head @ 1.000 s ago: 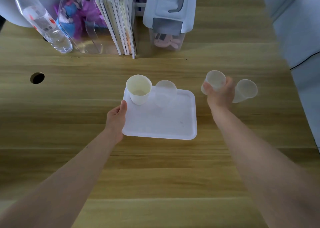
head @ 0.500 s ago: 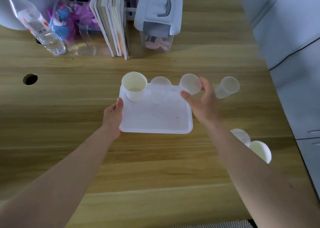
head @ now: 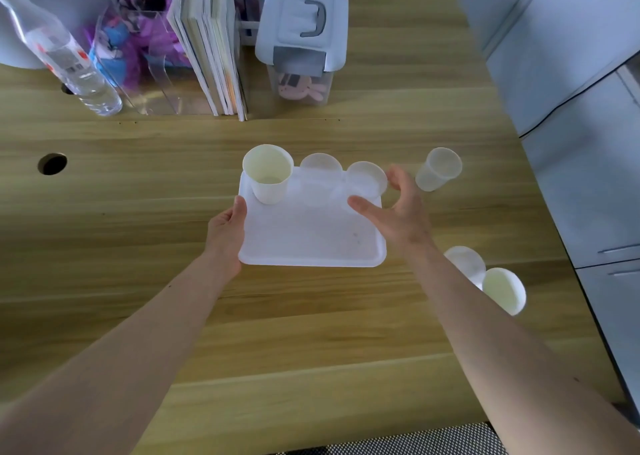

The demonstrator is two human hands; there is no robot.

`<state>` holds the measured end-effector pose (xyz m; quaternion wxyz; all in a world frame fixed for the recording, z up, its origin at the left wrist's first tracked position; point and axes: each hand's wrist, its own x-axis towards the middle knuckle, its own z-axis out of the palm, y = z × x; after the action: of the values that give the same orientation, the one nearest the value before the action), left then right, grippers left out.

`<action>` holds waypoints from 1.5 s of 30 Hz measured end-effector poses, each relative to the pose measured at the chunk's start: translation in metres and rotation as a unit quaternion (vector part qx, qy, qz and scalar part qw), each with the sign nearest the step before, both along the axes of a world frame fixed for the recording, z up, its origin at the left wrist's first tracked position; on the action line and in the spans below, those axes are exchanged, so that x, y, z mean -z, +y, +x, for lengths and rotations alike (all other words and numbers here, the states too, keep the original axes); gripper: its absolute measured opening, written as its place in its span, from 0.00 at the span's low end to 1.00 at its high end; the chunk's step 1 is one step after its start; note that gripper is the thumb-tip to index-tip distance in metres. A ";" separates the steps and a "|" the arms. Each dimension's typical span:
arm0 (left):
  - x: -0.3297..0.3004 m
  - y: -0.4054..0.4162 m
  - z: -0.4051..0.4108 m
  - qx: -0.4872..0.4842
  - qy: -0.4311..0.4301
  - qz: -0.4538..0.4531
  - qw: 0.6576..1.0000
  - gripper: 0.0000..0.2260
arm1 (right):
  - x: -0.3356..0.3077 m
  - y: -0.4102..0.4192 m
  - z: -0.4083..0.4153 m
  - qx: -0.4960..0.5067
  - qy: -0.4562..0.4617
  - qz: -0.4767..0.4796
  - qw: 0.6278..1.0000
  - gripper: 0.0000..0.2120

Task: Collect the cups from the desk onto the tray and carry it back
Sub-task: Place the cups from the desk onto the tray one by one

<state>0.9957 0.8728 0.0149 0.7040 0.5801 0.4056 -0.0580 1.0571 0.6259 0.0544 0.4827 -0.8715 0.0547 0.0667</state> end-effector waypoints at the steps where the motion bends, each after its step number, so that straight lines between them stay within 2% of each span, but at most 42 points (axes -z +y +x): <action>1: 0.002 0.000 0.001 0.001 0.003 0.002 1.000 0.16 | -0.001 -0.003 0.000 0.008 -0.002 0.008 1.000 0.41; 6: 0.008 -0.008 0.010 -0.004 0.009 0.006 1.000 0.16 | 0.002 -0.028 0.014 0.107 -0.043 0.042 0.992 0.31; 9: 0.016 -0.011 0.017 -0.005 0.017 0.005 1.000 0.17 | 0.012 -0.046 0.031 0.166 -0.103 -0.007 0.981 0.27; 11: 0.023 -0.014 0.023 -0.006 0.024 0.007 1.000 0.18 | 0.019 -0.056 0.046 0.200 -0.118 -0.052 0.971 0.29; 14: 0.030 -0.019 0.031 -0.013 0.033 0.013 0.999 0.19 | 0.027 -0.068 0.068 0.237 -0.078 -0.107 0.962 0.35; 19: 0.033 -0.022 0.041 -0.005 0.042 0.005 0.999 0.25 | 0.041 -0.079 0.094 0.233 -0.019 -0.097 0.967 0.44; 30: 0.029 -0.033 0.053 0.009 0.045 0.002 0.999 0.24 | 0.035 -0.090 0.093 0.237 -0.016 -0.076 0.968 0.40; 34: 0.019 -0.047 0.056 -0.003 0.036 -0.001 0.999 0.18 | 0.020 -0.094 0.077 0.237 -0.028 -0.059 0.969 0.41; 45: -0.024 -0.070 0.038 0.019 -0.009 -0.035 0.999 0.16 | -0.039 -0.071 -0.011 0.201 -0.071 -0.008 0.977 0.37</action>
<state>1.0338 0.8025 0.0386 0.7262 0.5632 0.3860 -0.0803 1.0461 0.5549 0.0933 0.4822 -0.8488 0.1952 -0.0940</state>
